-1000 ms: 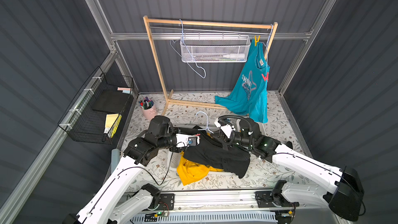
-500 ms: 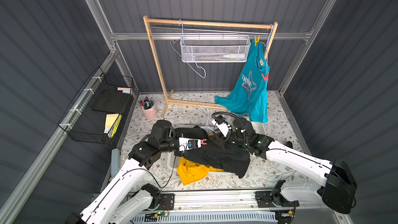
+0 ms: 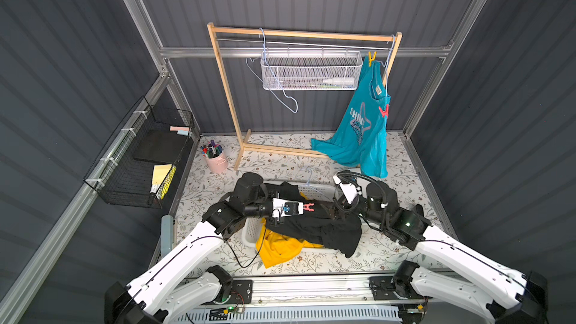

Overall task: Remove the clothespins securing t-shirts to the hanger
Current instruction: Place the clothespin in the storage box.

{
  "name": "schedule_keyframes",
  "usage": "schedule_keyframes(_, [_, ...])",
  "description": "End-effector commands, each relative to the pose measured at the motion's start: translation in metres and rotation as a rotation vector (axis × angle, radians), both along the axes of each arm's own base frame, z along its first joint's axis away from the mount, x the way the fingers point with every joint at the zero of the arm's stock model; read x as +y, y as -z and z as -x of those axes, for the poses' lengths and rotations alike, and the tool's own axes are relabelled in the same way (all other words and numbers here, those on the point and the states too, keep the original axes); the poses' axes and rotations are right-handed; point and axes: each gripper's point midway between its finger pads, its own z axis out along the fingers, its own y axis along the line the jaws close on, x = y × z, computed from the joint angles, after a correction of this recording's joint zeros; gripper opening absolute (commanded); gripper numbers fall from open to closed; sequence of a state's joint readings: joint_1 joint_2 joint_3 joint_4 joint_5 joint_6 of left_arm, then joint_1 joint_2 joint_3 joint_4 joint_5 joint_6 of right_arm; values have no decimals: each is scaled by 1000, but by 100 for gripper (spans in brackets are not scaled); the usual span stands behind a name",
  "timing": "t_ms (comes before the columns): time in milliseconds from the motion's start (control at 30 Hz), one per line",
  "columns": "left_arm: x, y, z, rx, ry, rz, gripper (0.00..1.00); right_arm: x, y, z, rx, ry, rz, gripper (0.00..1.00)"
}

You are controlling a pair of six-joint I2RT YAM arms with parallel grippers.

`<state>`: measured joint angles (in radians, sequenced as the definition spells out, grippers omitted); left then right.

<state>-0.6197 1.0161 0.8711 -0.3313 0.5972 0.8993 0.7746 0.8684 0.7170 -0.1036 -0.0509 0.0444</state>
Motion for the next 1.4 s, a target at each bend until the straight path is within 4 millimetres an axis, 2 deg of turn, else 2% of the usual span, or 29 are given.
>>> schedule_keyframes(0, [-13,-4,-6,3,9,42,13,-26,-5,4,-37,82,-2,99])
schedule_keyframes(200, [-44,-5,-17,6,46,60,14,-68,-30,27,-134,156,-39,99])
schedule_keyframes(400, [-92,9,-29,-7,74,6,19,-110,-60,53,-255,216,-76,99])
schedule_keyframes(633, [-151,20,-45,-28,102,-20,20,-142,-86,77,-375,255,-109,99])
schedule_keyframes(833, [-200,36,-62,-67,72,-79,22,-155,-81,84,-394,274,-73,99])
schedule_keyframes(967, [-223,52,-73,-79,35,-112,26,-159,-78,88,-391,273,-81,99])
schedule_keyframes(1067, [-236,65,-81,-96,6,-147,33,-160,-74,90,-388,274,-83,99])
schedule_keyframes(1200, [-247,76,-99,-132,-70,-164,60,-163,-71,90,-387,283,-77,99])
schedule_keyframes(1267, [-248,80,-107,-149,-108,-167,68,-164,-70,90,-387,286,-78,99])
schedule_keyframes(1367, [-246,81,-111,-172,-135,-161,90,-163,-66,89,-383,287,-72,99])
